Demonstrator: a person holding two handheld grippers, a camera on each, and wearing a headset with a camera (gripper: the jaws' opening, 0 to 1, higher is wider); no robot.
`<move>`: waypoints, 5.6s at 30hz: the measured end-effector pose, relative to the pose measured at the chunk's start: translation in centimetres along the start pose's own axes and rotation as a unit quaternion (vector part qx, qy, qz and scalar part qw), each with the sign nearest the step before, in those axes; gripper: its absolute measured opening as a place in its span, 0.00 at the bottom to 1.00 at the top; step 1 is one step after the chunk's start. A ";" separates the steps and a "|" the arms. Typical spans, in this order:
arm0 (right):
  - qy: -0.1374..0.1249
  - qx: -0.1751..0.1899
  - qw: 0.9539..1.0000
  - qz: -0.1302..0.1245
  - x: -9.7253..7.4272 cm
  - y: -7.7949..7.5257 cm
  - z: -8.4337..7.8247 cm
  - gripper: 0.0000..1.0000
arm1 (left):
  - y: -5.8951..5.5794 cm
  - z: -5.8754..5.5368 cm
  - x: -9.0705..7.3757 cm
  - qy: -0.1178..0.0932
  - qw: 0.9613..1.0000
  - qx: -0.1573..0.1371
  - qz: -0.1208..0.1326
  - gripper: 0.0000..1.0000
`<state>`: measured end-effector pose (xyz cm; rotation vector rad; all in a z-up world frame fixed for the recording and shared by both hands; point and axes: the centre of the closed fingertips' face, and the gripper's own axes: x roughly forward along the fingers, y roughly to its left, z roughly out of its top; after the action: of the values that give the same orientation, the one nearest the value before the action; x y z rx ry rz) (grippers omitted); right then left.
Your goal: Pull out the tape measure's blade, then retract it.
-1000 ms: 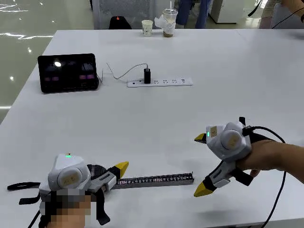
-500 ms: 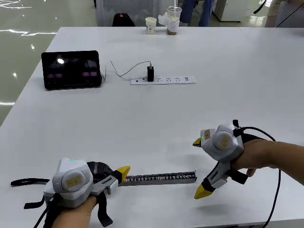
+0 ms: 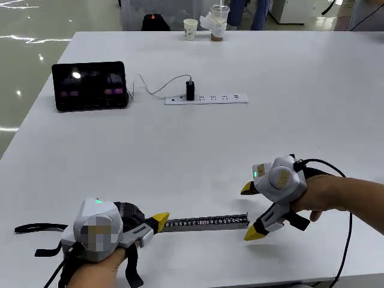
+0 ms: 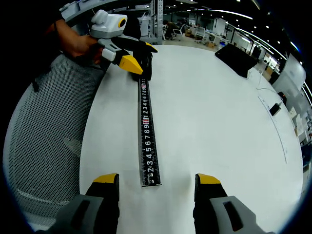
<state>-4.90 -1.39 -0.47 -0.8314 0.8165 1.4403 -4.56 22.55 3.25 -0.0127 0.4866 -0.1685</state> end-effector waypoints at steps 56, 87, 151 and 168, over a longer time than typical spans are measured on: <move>0.056 0.012 0.998 0.017 0.9 0.4 -1.1 0.11 | 1.2 -0.7 -0.2 0.019 0.999 -0.004 0.028 0.76; 0.095 0.033 0.994 0.042 1.1 0.4 -1.0 0.10 | 2.0 -2.3 -0.4 0.065 0.996 -0.038 0.046 0.63; 0.104 0.054 0.993 0.020 1.8 0.4 0.1 0.11 | 2.0 -2.3 -0.5 0.066 0.996 -0.036 0.042 0.63; 0.110 0.040 0.993 0.015 2.1 0.6 0.7 0.11 | 2.1 -2.3 -0.5 0.066 0.996 -0.037 0.042 0.63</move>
<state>-5.51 0.23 -1.99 -0.9313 1.0503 1.3484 -5.78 24.72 1.33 -0.0532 0.6246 -0.0688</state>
